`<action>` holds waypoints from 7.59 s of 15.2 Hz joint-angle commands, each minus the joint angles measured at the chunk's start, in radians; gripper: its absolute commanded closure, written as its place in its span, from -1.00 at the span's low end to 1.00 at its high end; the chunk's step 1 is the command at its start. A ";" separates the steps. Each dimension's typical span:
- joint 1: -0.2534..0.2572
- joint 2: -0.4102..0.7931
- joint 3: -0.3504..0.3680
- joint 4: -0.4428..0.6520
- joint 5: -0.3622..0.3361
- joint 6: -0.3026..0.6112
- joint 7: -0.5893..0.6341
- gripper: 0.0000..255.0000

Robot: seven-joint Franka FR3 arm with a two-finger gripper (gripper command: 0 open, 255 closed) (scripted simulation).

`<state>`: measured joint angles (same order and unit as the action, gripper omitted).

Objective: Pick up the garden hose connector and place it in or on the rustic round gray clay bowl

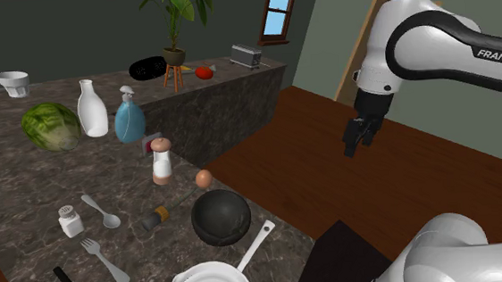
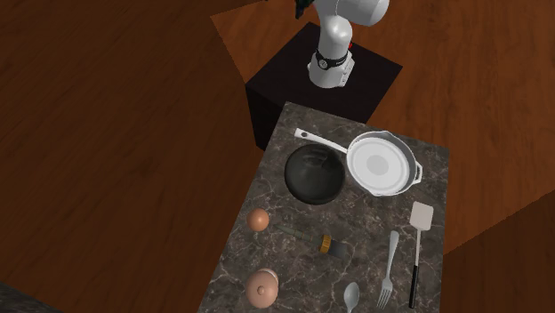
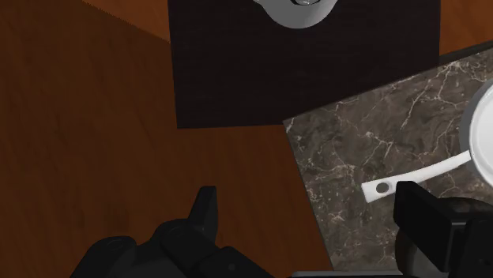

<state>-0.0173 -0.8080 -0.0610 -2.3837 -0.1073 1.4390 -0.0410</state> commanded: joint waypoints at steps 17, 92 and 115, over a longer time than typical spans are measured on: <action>-0.012 0.249 0.395 -0.060 0.270 0.319 0.691 -1.00; 0.152 1.486 0.490 0.995 -0.145 0.431 1.905 1.00; 0.006 1.056 0.551 0.564 0.006 0.460 1.832 1.00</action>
<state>0.0059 0.2974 0.4857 -1.7565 -0.1214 1.8799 1.8040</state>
